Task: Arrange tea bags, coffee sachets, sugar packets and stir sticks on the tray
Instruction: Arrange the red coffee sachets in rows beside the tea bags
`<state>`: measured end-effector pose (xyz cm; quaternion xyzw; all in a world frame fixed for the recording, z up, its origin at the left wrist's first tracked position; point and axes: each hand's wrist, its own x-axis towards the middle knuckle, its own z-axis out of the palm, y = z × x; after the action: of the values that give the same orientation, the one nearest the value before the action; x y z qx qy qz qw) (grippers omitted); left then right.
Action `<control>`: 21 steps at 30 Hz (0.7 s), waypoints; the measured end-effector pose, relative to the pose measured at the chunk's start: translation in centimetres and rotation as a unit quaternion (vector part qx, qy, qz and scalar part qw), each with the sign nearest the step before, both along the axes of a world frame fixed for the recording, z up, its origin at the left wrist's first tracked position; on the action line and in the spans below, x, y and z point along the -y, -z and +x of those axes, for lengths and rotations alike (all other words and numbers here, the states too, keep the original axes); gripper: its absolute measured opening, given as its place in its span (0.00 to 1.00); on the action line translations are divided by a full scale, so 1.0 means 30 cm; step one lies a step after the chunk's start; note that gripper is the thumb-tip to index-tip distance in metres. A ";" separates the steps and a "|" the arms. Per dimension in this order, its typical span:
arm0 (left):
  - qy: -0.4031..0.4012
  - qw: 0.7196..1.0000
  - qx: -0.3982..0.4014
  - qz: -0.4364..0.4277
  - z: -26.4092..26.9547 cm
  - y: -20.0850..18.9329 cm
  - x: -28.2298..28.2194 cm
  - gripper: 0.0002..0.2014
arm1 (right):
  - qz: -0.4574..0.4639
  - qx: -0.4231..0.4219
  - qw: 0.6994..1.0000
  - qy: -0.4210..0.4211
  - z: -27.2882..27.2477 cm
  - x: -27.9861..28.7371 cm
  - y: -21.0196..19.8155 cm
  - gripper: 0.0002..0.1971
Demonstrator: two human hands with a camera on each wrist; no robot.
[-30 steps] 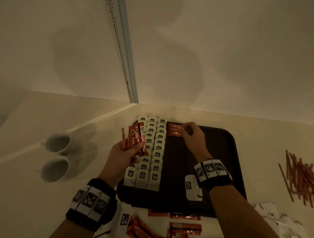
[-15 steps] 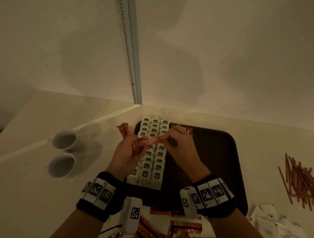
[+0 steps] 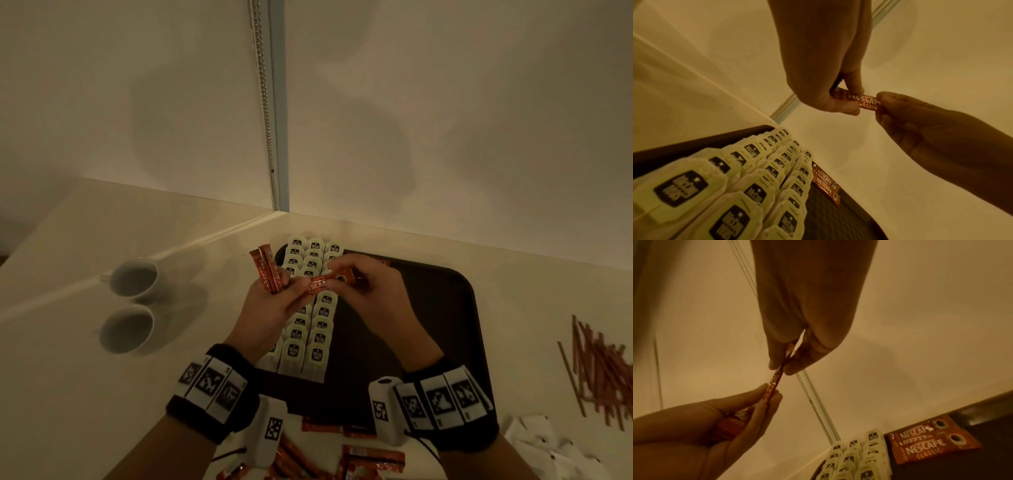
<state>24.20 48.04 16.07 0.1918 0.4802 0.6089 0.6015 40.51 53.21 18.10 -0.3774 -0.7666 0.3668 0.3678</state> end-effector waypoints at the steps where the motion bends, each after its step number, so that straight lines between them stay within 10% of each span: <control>1: 0.000 1.000 0.007 -0.003 0.003 0.001 0.001 0.12 | 0.003 -0.003 1.000 0.001 -0.002 0.002 -0.008 0.12; 17: 0.018 0.977 -0.211 -0.010 0.013 0.023 0.013 0.15 | -0.270 -0.008 0.963 0.012 0.109 0.009 0.067 0.07; 21: 0.031 0.971 -0.234 -0.041 -0.005 0.030 0.028 0.15 | -0.262 0.026 0.955 0.134 0.194 -0.070 0.148 0.06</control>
<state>24.04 47.21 15.16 0.3186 0.6260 0.5079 0.4987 46.34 55.30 13.67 -0.5686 -0.5955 0.4925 0.2819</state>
